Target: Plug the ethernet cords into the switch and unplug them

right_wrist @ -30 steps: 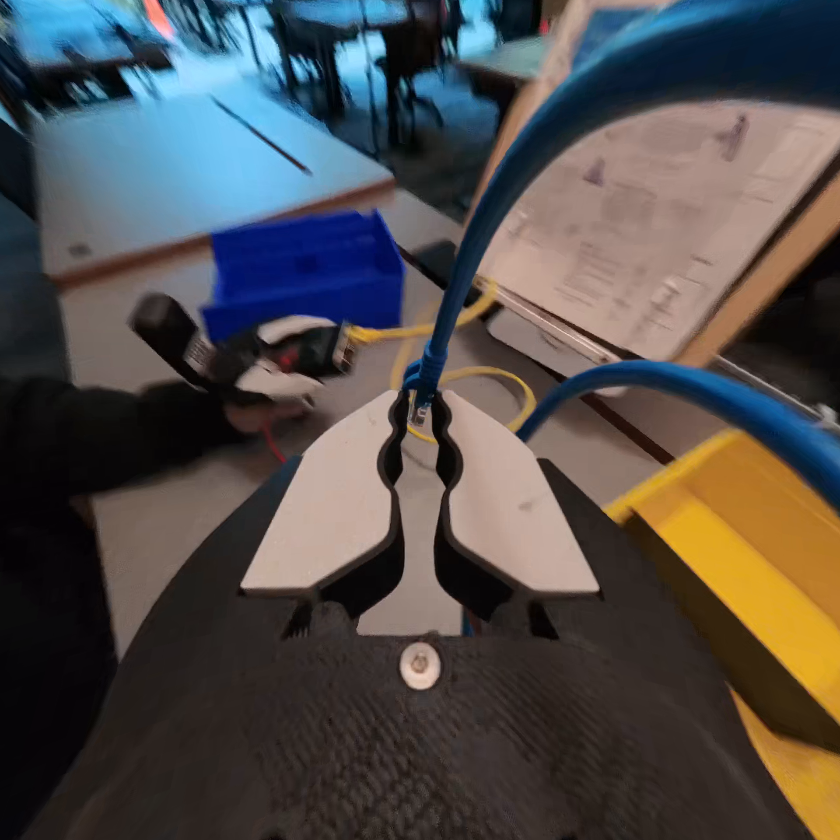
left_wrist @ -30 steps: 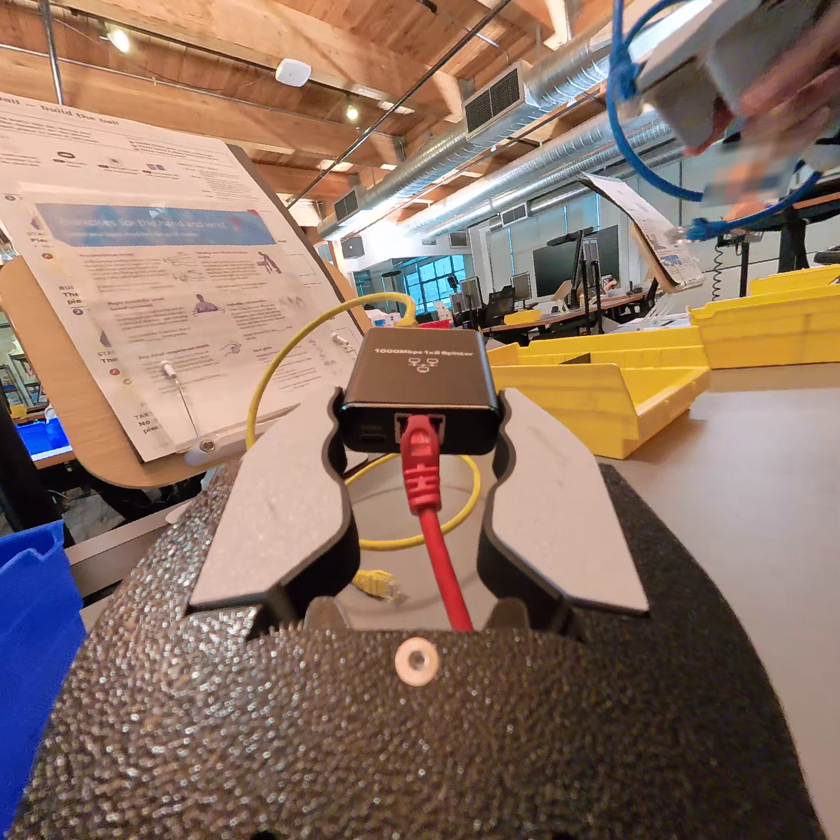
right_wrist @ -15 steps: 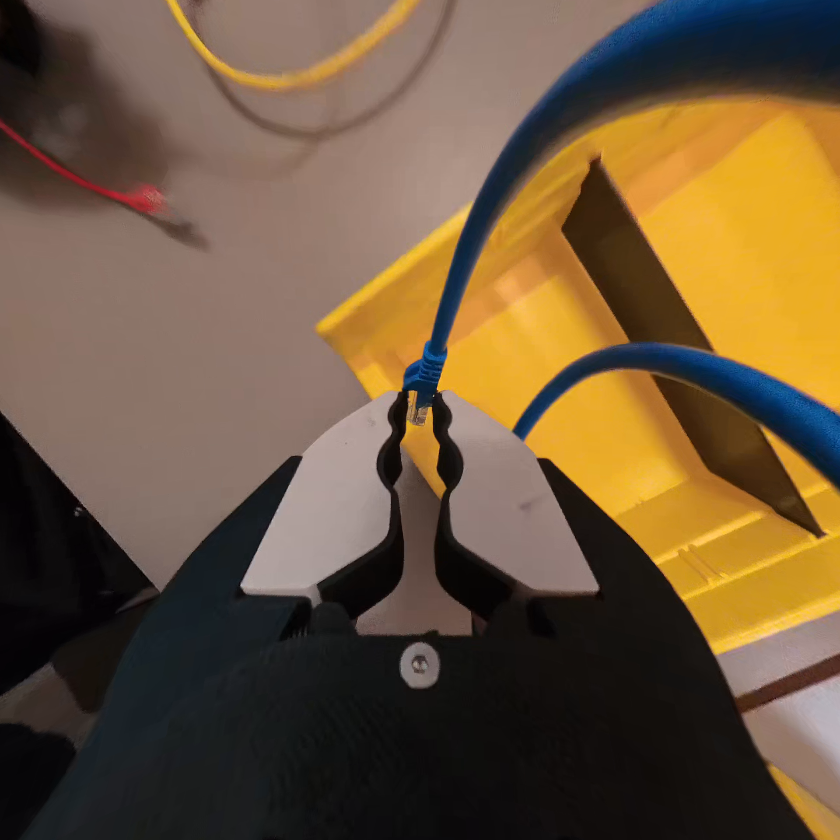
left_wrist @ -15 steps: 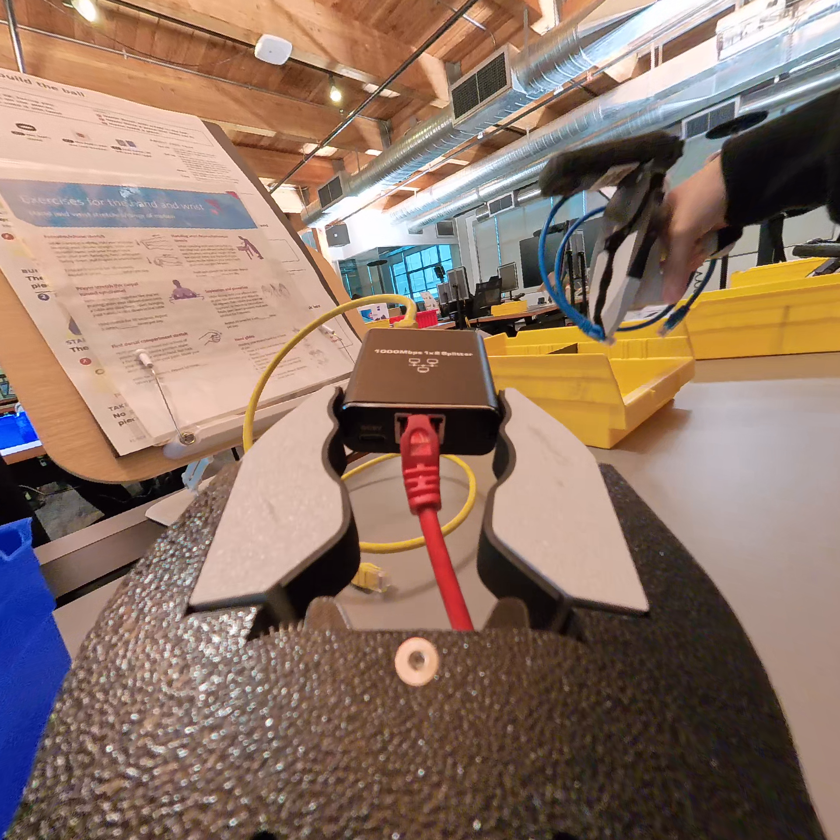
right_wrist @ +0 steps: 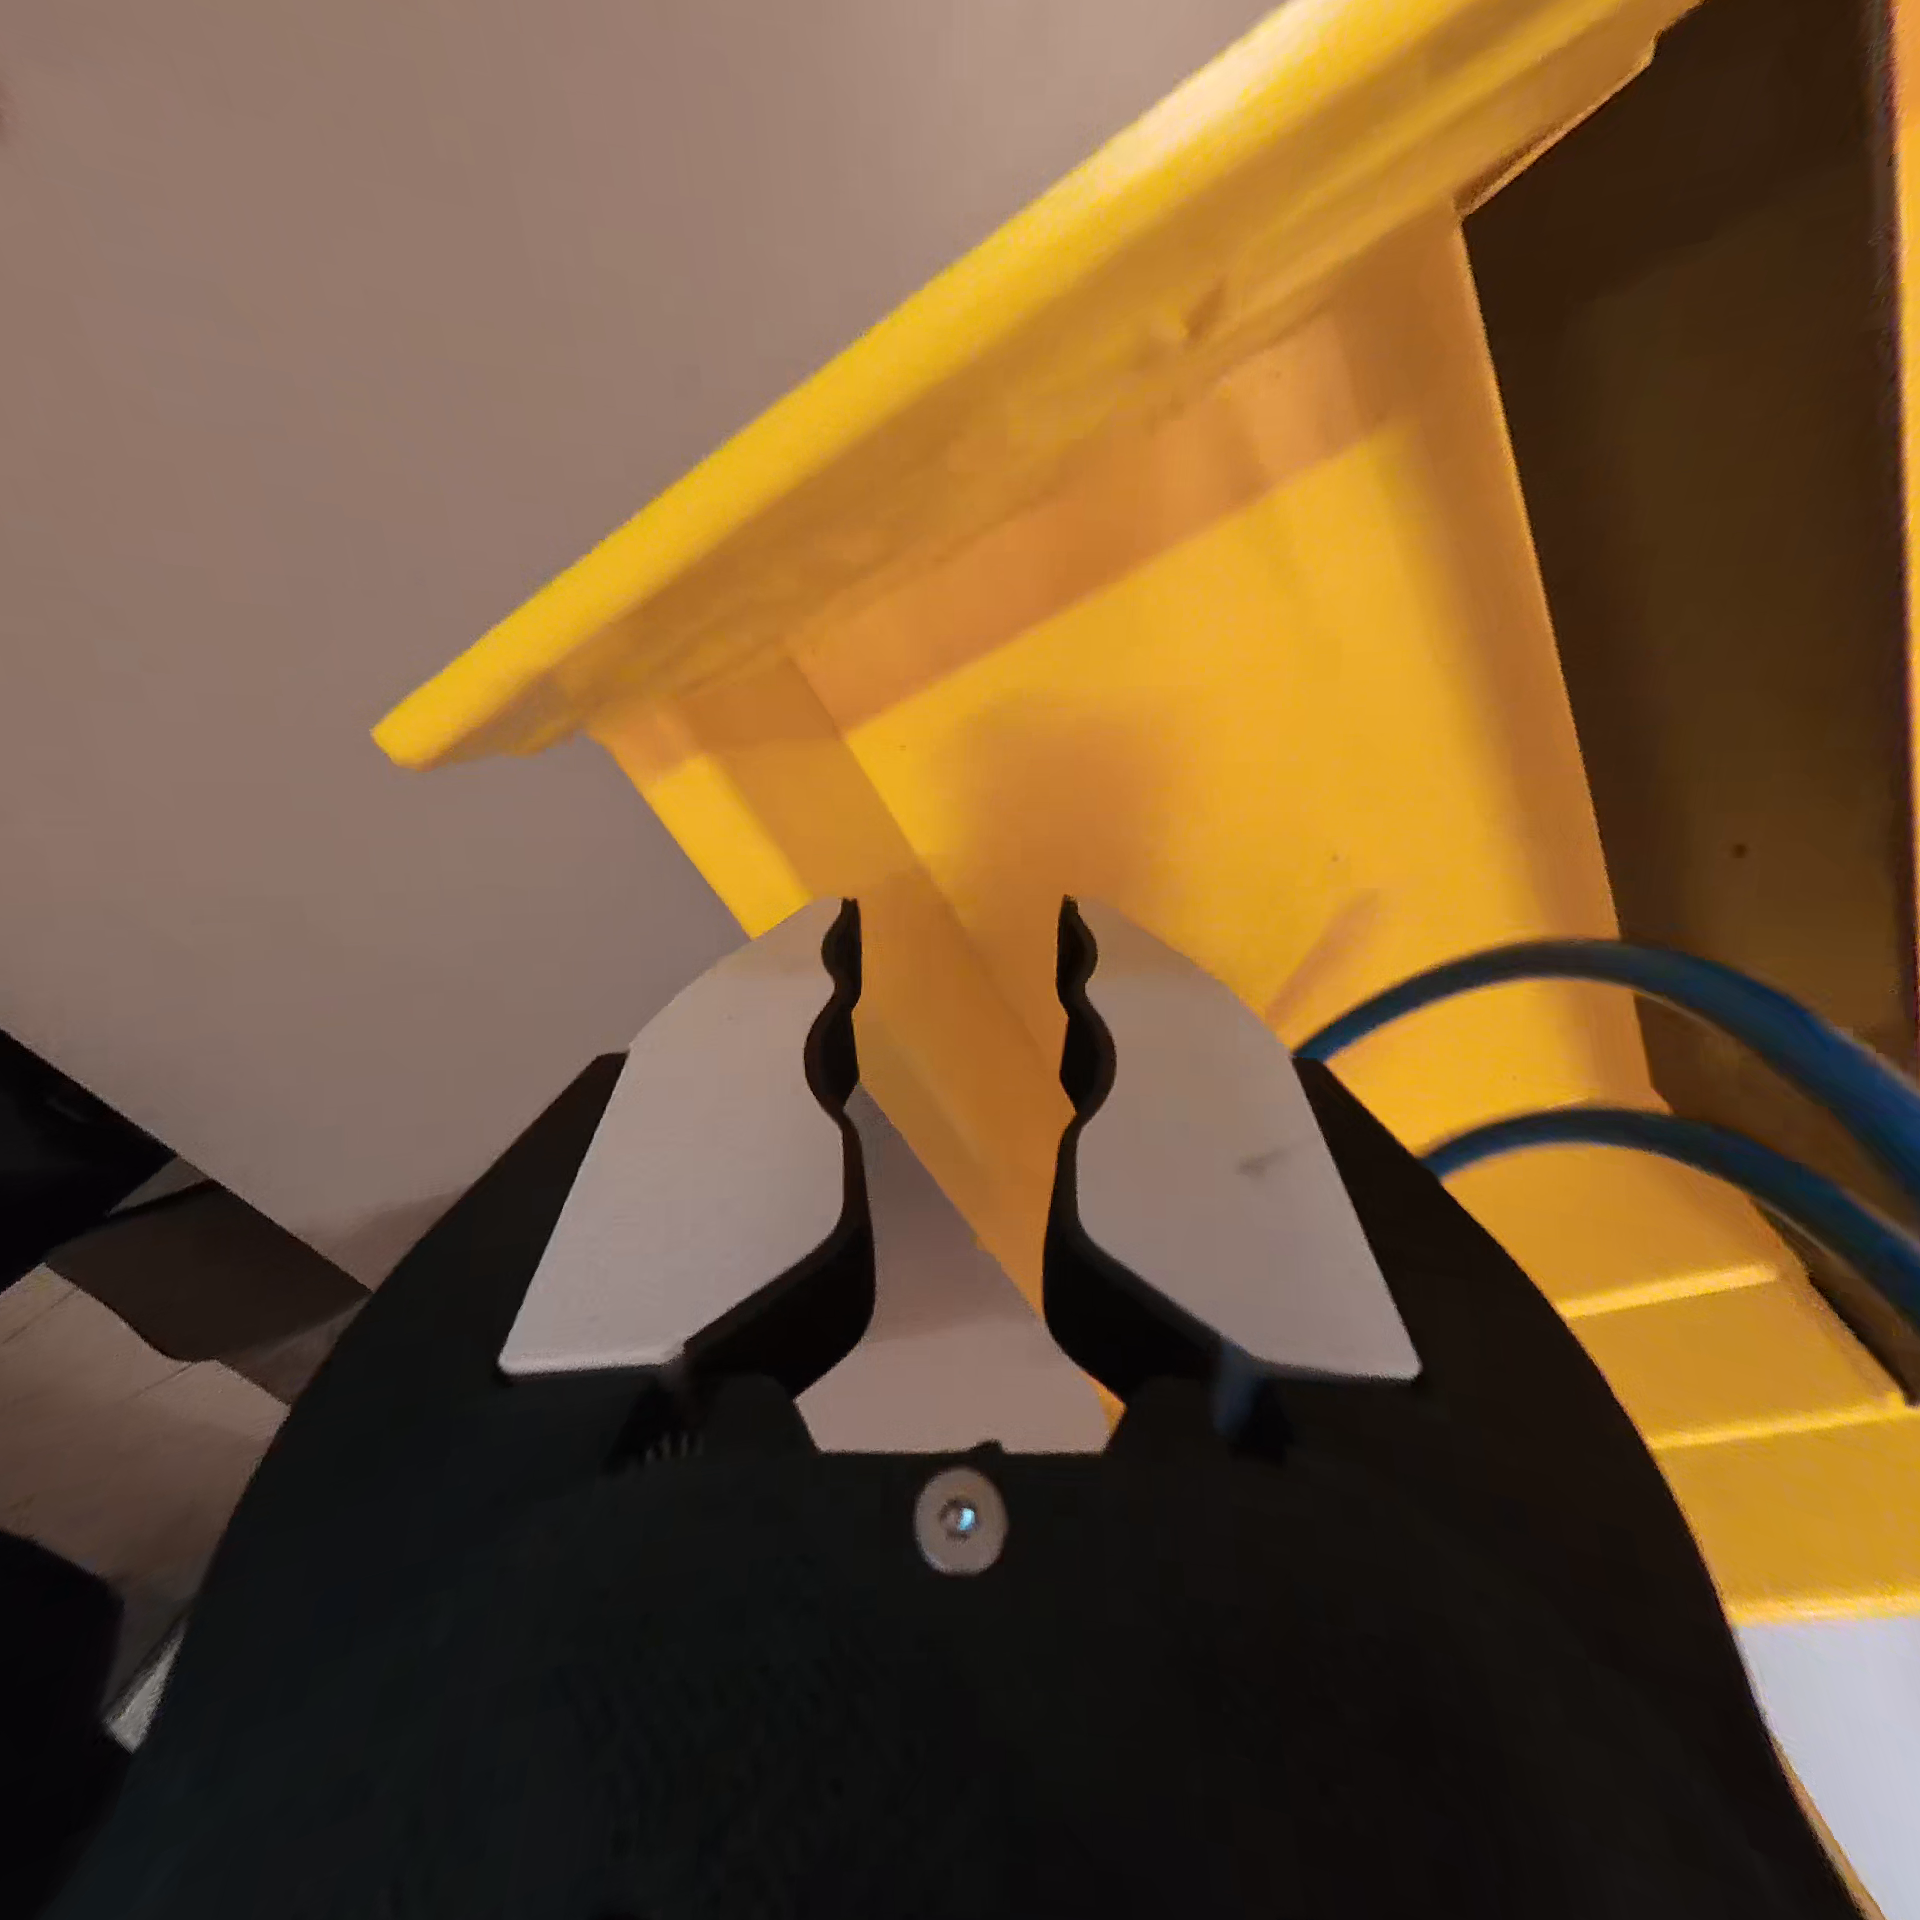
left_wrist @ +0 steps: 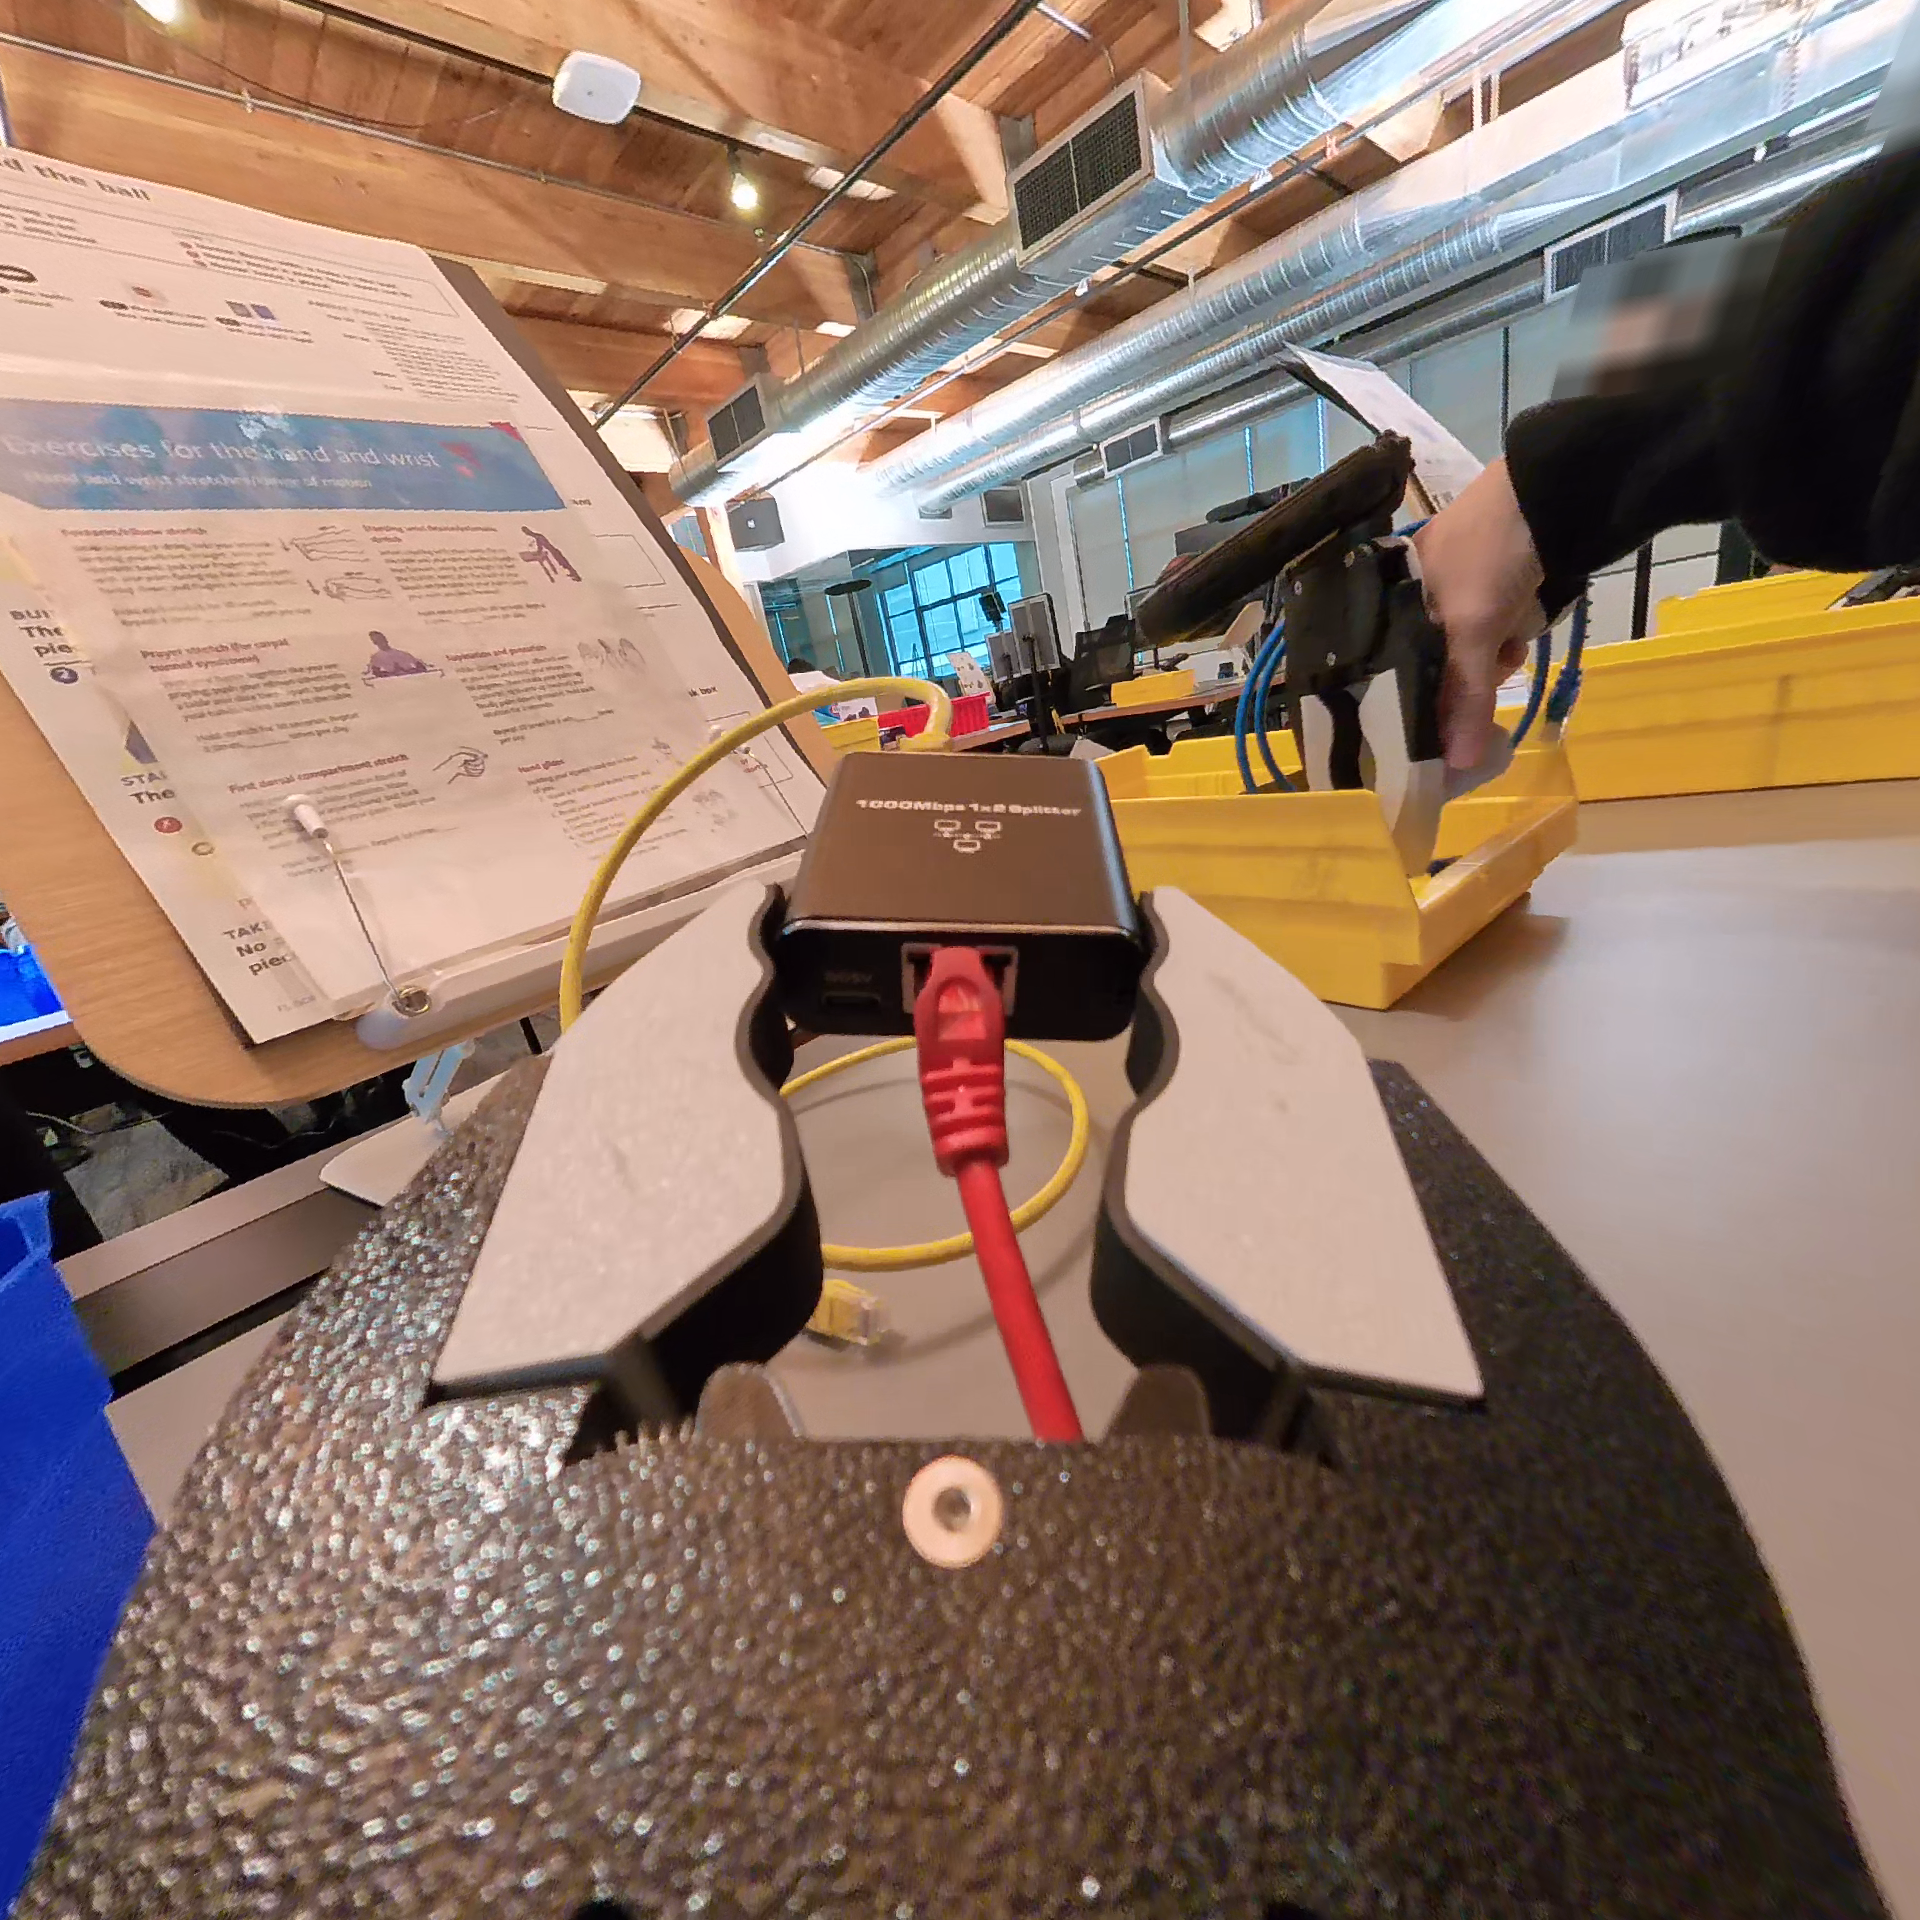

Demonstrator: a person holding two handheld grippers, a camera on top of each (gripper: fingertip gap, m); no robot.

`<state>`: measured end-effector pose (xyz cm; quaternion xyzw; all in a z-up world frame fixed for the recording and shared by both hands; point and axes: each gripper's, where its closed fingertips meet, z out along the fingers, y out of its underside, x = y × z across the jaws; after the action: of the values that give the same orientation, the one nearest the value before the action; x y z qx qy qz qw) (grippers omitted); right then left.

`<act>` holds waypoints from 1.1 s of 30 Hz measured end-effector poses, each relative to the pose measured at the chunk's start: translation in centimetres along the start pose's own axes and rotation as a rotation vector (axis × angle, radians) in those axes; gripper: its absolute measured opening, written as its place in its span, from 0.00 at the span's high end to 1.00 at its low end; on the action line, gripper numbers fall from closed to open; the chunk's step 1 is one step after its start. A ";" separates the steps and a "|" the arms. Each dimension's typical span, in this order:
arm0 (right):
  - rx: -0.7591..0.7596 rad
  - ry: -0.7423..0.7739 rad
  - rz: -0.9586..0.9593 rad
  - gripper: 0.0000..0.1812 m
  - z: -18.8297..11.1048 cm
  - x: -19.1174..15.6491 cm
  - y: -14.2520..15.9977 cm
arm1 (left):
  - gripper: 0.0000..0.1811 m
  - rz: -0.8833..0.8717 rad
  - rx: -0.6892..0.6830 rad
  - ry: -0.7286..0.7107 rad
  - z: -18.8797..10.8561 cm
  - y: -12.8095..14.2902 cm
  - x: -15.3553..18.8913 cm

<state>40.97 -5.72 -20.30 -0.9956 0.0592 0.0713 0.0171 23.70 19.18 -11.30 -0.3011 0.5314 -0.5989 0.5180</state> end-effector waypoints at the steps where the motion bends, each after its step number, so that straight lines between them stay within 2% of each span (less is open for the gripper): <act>1: 0.012 -0.004 -0.006 0.80 0.0 0.0 -0.1 | 0.66 0.001 0.000 0.001 0.0 0.0 0.0; 3: 0.086 -0.088 -0.038 0.80 -0.4 -1.5 -0.9 | 0.66 0.000 -0.002 0.002 0.0 0.1 0.1; 7: 0.309 -0.232 -0.066 0.83 -3.0 -4.0 -4.0 | 0.66 -0.001 -0.005 0.007 0.0 0.2 0.2; 9: 0.339 -0.345 -0.054 0.84 -3.9 -5.4 -4.5 | 0.66 0.002 -0.008 0.009 0.1 0.2 0.2; 10: 0.346 -0.356 -0.036 0.83 -4.2 -5.3 -4.6 | 0.66 0.001 -0.008 0.011 0.1 0.3 0.3; 13: 0.351 -0.325 -0.008 0.83 -4.7 -4.5 -4.3 | 0.66 -0.002 -0.007 0.008 0.0 0.3 0.2; 15: 0.313 -0.239 -0.017 0.82 -4.6 -3.5 -3.5 | 0.66 -0.004 -0.006 0.009 0.0 0.2 0.2; 19: 0.341 -0.132 -0.112 0.80 -6.2 -4.8 -3.9 | 0.66 0.014 -0.004 0.037 0.1 0.1 0.7; 20: 0.410 -0.120 -0.119 0.76 -7.1 -6.0 -5.0 | 0.66 0.018 -0.001 0.051 0.1 0.0 0.9; 22: 0.641 -0.139 -0.077 0.74 -9.1 -9.5 -8.5 | 0.66 0.029 0.006 0.076 0.1 -0.3 1.4; 24: 0.888 -0.240 -0.046 0.69 -10.4 -14.4 -11.3 | 0.66 0.024 0.015 0.104 0.1 -0.6 1.8; 26: 1.088 -0.304 0.060 0.70 -10.1 -17.5 -13.1 | 0.66 0.014 0.027 0.135 0.1 -0.8 2.3; 28: 1.255 -0.482 0.193 0.71 -9.4 -19.9 -14.4 | 0.66 0.003 0.042 0.172 0.0 -1.1 2.8; 31: 1.452 -0.808 0.460 0.75 -8.6 -20.4 -15.4 | 0.66 -0.005 0.048 0.208 0.0 -1.2 3.5; 33: 1.557 -0.920 0.527 0.79 -8.0 -20.0 -15.5 | 0.66 0.003 0.042 0.220 0.1 -1.1 3.9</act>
<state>24.29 11.66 -9.06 -0.5328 0.3009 0.3995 0.6826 22.37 15.33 -10.99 -0.2222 0.5729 -0.6384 0.4636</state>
